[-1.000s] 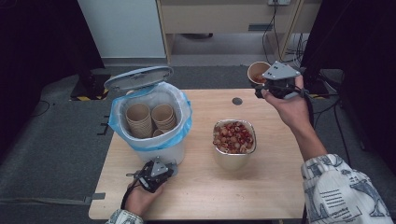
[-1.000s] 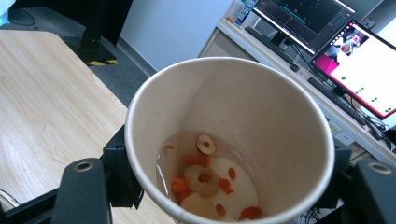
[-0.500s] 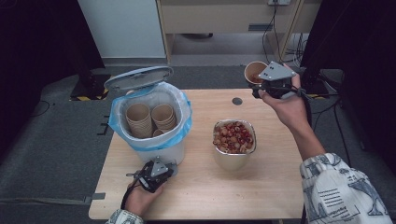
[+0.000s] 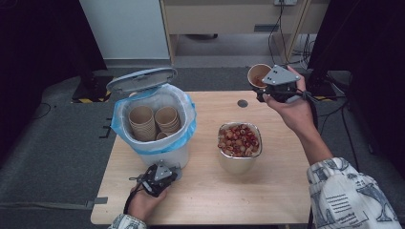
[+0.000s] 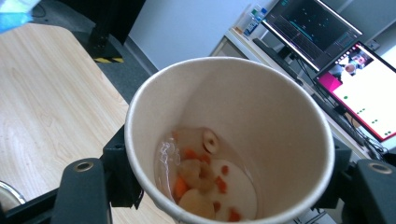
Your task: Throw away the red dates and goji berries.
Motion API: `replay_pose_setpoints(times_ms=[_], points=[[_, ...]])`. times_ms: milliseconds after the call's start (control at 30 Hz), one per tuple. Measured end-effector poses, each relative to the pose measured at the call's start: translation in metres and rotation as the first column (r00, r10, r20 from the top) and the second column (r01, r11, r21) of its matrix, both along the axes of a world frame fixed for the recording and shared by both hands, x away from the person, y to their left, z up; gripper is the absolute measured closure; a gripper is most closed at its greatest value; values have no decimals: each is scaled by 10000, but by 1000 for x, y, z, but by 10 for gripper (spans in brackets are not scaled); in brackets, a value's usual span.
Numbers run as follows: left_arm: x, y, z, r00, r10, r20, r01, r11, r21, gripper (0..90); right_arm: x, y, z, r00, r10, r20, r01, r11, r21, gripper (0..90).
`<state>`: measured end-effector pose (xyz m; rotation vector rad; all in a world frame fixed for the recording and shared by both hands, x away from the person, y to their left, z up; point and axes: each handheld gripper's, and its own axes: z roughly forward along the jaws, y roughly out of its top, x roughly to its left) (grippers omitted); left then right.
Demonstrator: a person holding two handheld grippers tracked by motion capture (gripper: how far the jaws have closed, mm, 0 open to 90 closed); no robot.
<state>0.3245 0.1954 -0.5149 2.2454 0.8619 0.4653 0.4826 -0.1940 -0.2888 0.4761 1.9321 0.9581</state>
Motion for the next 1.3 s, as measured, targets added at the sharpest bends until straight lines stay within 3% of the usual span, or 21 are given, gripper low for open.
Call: replay_pose_setpoints(times_ms=[167,567,833,1300], points=[[0,0,0,10000,0,-6,0,10000,-10,899,-2,-2,1,10000,24,73,-24,10000,-6,299],[0,0,0,10000,2,-5,-2,10000,-6,899,-8,0,-4,9990,240,370,-210,9966,-801,298],[0,0,0,10000,3,-5,-3,10000,-9,899,-10,0,-3,9988,286,390,-256,9968,-751,298],[0,0,0,10000,8,-4,-8,10000,-50,899,-17,5,-2,9926,426,1139,-198,9807,-1944,298]])
